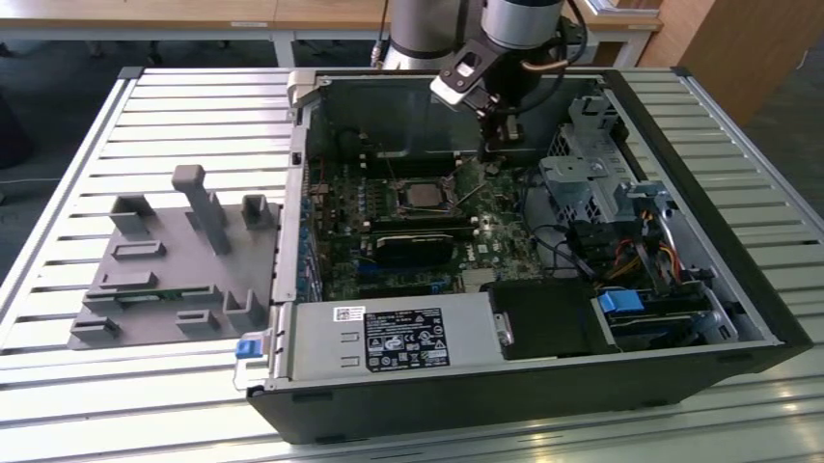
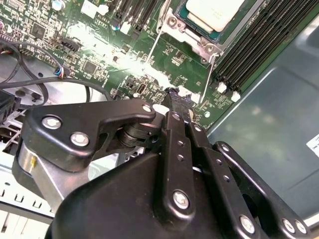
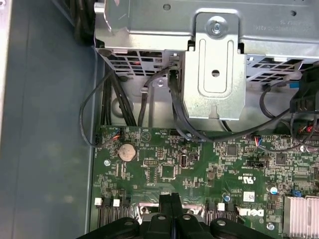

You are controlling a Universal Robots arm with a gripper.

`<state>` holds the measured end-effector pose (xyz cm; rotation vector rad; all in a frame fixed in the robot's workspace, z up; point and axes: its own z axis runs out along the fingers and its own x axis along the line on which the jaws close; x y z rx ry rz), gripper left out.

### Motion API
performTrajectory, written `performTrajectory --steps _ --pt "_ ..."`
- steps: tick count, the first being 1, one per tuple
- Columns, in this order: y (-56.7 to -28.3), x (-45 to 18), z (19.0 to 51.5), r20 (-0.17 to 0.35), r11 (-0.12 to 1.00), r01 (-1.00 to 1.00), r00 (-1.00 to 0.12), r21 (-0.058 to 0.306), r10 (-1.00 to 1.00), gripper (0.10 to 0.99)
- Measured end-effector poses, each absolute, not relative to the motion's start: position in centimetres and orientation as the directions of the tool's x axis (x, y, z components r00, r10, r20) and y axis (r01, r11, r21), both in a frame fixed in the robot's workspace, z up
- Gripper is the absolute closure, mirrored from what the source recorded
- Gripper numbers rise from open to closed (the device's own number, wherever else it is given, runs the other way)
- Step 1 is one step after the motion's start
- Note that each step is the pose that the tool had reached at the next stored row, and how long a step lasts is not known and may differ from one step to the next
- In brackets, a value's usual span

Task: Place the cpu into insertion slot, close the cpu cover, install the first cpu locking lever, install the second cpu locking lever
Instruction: 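Close the cpu cover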

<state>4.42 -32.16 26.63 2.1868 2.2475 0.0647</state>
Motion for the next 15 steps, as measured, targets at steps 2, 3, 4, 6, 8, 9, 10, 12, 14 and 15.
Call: performTrajectory --steps 2,3,4,6,8,9,10,12,14,15 --pt "-32.1 4.6 26.6 0.025 0.027 0.999 -0.028 0.033 0.999 0.980" --pt "-32.1 4.6 26.6 0.025 0.027 0.999 -0.028 0.033 0.999 0.980" --pt "-32.1 4.7 26.6 0.025 0.027 0.999 -0.028 0.033 0.999 0.980" --pt "-32.1 4.8 26.5 0.025 0.027 0.999 -0.028 0.033 0.999 0.980" --pt "-32.1 4.9 26.4 0.025 0.027 0.999 -0.028 0.033 0.999 0.980" --pt "-32.1 5.0 26.4 0.025 0.027 0.999 -0.028 0.032 0.999 0.980" --pt "-32.1 5.1 26.4 0.025 0.027 0.999 -0.028 0.032 0.999 0.980" --pt "-32.0 5.3 26.2 0.025 0.027 0.999 -0.028 0.031 0.999 0.980" --pt "-32.0 5.4 26.1 0.025 0.027 0.999 -0.028 0.028 0.999 0.980" --pt "-32.0 5.5 26.0 0.025 0.027 0.999 -0.028 0.027 0.999 0.980"
